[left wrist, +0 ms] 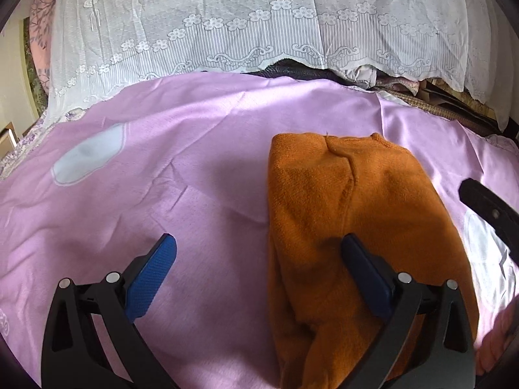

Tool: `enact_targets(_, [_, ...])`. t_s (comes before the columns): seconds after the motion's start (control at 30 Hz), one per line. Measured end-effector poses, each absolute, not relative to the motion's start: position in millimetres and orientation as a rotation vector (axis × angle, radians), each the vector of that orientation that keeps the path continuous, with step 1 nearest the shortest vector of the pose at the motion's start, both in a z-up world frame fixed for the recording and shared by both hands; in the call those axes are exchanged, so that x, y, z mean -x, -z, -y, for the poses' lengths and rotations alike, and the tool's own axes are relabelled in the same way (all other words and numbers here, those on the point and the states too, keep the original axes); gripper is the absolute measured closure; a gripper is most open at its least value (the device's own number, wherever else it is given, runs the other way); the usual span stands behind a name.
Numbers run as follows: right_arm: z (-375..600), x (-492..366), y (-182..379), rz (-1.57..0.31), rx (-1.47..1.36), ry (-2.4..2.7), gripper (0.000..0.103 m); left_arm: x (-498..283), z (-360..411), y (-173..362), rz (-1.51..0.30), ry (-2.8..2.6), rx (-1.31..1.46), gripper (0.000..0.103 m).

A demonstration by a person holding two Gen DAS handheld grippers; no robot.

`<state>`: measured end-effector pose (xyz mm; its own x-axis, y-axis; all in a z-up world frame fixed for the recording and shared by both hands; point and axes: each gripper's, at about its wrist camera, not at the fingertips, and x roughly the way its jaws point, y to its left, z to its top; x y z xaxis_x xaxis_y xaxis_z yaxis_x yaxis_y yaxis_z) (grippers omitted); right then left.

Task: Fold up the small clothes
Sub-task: 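Open the right gripper and lift it away from the orange bundle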

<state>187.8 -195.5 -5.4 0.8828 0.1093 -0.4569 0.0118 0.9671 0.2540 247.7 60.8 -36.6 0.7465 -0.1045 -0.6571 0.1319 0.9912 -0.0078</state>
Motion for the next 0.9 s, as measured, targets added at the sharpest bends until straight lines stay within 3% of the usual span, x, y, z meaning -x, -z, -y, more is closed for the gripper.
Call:
enact_targets(0.33, [171, -194, 19, -0.654, -0.145, -0.034, 0.056, -242, -57, 40, -0.711, 0.112, -0.078, 0.004])
enact_targets(0.67, [177, -178, 22, -0.644, -0.194, -0.012, 0.037, -225, -57, 37, -0.685, 0.095, -0.090, 0.004])
enact_targets(0.9, [190, -150, 17, -0.587, -0.276, -0.001, 0.033, -203, -54, 31, -0.661, 0.091, -0.097, 0.005])
